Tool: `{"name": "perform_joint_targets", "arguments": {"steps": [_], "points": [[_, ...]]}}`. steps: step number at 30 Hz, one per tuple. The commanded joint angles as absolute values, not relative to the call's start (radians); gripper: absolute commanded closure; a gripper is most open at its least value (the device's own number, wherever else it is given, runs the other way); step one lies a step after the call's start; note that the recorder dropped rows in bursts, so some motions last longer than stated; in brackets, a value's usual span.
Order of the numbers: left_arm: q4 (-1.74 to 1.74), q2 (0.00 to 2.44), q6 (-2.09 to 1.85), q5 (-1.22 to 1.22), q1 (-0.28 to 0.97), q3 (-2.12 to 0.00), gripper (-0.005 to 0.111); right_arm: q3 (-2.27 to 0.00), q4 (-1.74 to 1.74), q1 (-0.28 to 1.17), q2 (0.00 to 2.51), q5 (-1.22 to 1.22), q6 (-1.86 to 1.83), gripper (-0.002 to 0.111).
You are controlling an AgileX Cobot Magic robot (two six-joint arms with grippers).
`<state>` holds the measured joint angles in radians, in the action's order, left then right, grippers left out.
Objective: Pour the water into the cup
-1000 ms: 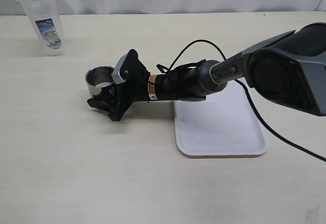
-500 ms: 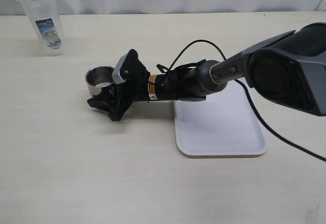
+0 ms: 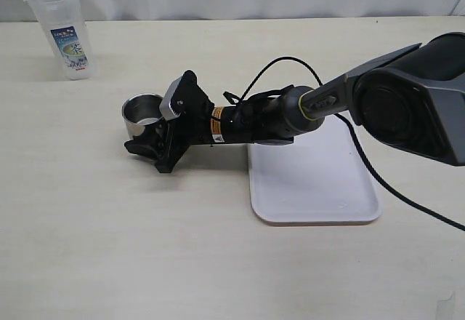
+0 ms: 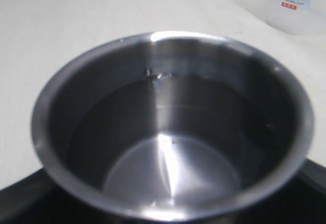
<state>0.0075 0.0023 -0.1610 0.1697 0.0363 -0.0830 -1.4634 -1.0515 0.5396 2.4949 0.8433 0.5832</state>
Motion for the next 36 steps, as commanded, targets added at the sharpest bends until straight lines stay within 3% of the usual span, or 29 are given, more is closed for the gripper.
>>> {"name": "perform_joint_targets", "arguments": {"steps": [1,13,23,36], "points": [[0.016,0.000,-0.161,0.112,0.033,-0.018,0.014,-1.464,-1.058,0.538,2.498,0.827,0.590,0.104],[0.014,0.000,-0.161,0.089,0.033,0.000,0.014,-1.464,-1.058,0.538,2.498,0.827,0.590,0.104],[0.042,0.000,-0.059,0.310,0.033,0.000,0.014,-1.464,-1.058,0.538,2.498,0.827,0.590,0.104],[0.045,0.000,-0.081,0.312,0.033,0.000,0.014,-1.464,-1.058,0.538,2.498,0.827,0.590,0.104]]}}
